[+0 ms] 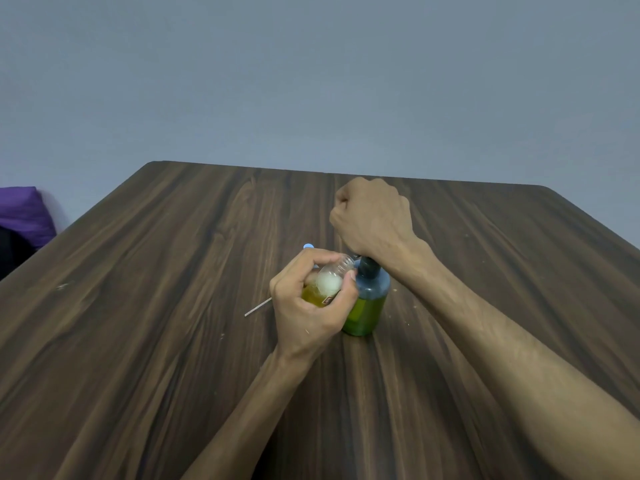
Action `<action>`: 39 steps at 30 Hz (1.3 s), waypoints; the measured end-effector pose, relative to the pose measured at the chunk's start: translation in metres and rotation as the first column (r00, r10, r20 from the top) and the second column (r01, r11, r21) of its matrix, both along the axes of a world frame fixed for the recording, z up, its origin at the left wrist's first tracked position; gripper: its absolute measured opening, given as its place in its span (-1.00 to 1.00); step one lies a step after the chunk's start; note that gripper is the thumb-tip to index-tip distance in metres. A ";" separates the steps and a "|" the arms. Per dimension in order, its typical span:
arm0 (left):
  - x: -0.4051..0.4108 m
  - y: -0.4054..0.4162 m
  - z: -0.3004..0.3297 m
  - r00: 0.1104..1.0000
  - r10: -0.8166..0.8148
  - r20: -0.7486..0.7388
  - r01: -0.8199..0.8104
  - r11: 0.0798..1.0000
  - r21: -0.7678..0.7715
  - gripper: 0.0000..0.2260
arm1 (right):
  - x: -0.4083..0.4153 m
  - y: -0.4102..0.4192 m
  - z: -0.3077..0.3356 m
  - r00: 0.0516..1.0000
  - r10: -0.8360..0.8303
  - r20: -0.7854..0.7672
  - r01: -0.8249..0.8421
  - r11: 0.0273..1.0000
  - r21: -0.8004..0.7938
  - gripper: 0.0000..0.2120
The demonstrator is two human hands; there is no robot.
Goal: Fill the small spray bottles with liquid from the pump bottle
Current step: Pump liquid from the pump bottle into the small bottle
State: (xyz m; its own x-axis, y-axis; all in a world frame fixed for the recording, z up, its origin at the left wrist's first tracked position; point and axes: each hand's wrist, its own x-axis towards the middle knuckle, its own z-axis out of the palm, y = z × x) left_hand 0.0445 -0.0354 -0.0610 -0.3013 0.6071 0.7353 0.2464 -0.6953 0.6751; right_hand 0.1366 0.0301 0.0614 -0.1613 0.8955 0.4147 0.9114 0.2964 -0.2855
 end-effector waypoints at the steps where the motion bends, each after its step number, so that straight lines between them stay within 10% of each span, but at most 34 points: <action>1: 0.000 0.000 0.000 1.000 -0.008 0.003 0.008 1.000 0.001 -0.87 | 0.001 0.000 0.002 1.000 0.000 -0.015 0.001 1.000 0.017 -0.76; 39: 0.001 0.000 0.000 1.000 -0.002 0.010 0.002 1.000 0.006 -0.89 | 0.000 -0.001 -0.002 0.999 -0.001 -0.036 0.003 0.999 0.052 -0.74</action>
State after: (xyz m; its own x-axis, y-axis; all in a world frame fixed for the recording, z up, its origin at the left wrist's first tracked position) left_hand 0.0452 -0.0353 -0.0614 -0.3073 0.6030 0.7361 0.2381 -0.7002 0.6731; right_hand 0.1368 0.0295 0.0594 -0.1437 0.8728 0.4665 0.9014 0.3100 -0.3022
